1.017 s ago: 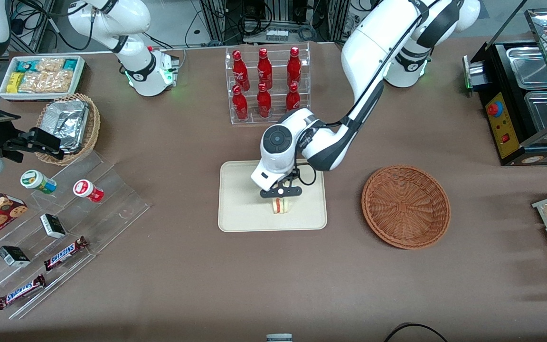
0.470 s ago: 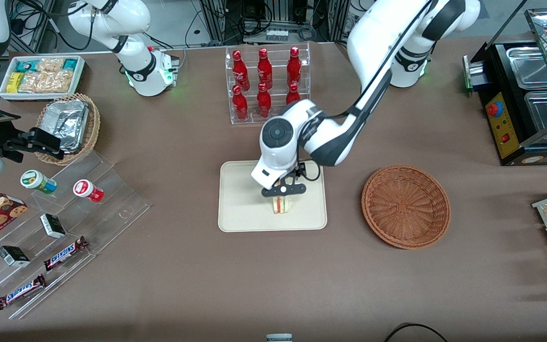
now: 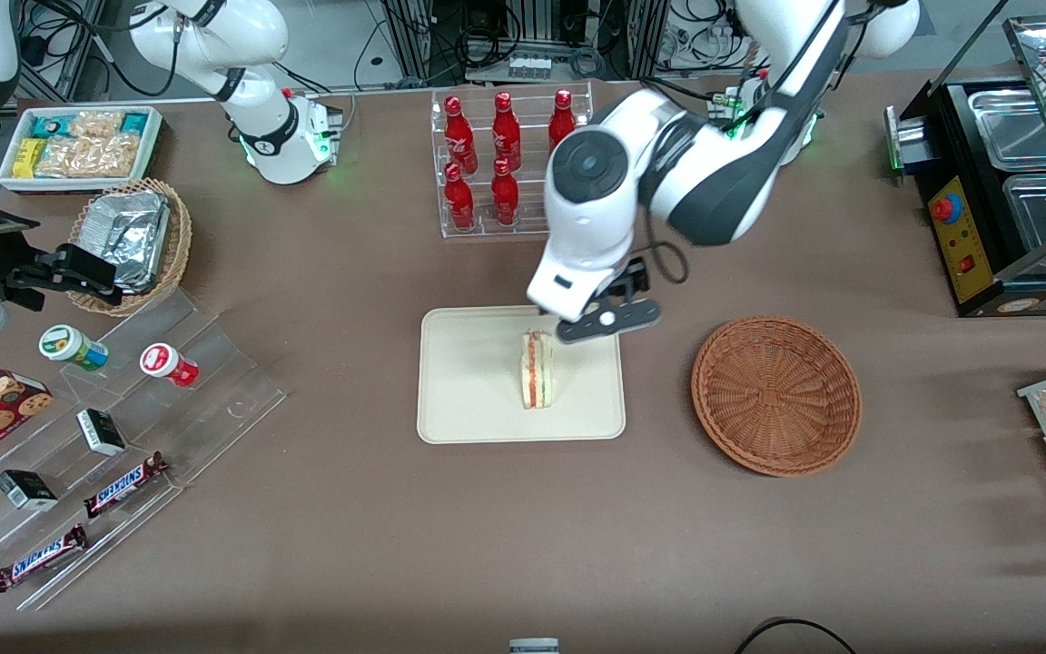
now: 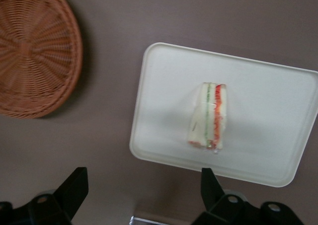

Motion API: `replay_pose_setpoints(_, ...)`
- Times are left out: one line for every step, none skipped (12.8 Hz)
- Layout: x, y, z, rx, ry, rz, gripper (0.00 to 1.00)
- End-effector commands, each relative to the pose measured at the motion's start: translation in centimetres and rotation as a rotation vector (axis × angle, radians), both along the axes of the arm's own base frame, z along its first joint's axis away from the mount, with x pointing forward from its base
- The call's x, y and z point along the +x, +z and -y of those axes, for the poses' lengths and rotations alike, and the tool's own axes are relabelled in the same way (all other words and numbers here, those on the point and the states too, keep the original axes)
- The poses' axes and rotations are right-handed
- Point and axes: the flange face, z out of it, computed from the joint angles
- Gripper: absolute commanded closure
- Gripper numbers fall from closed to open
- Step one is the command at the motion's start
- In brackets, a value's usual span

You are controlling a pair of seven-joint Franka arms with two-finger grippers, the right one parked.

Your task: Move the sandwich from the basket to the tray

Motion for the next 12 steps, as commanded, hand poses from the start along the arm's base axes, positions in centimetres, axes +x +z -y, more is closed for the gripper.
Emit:
replay_pose_setpoints(-0.6,2.0,-2.9,0.039,0.033,-0.029,0.00)
replay_pose_setpoints(0.3,2.7,-4.7,0.044,0.062,-0.029,0.00)
replay_pose_setpoints(0.7,3.1,-6.1,0.052,0.069,-0.037,0.00)
replay_pose_setpoints(1.0,3.7,-7.2,0.053,0.050,-0.045,0.00)
replay_pose_setpoints(1.5,4.3,-8.8,0.054,0.045,-0.053,0.00)
replay_pose_setpoints(1.9,5.2,-10.4,0.049,0.048,-0.056,0.00)
replay_pose_setpoints(2.2,6.1,-12.0,0.046,0.043,-0.057,0.00)
replay_pose_setpoints(2.3,7.2,-13.8,0.046,0.030,-0.067,0.00)
replay_pose_setpoints(2.4,8.3,-15.9,0.046,0.012,-0.076,0.00)
replay_pose_setpoints(2.4,9.3,-18.0,0.045,-0.009,-0.084,0.00)
replay_pose_setpoints(2.3,10.1,-20.3,0.026,-0.019,-0.095,0.00)
replay_pose_setpoints(2.2,10.5,-22.6,0.016,-0.027,-0.101,0.00)
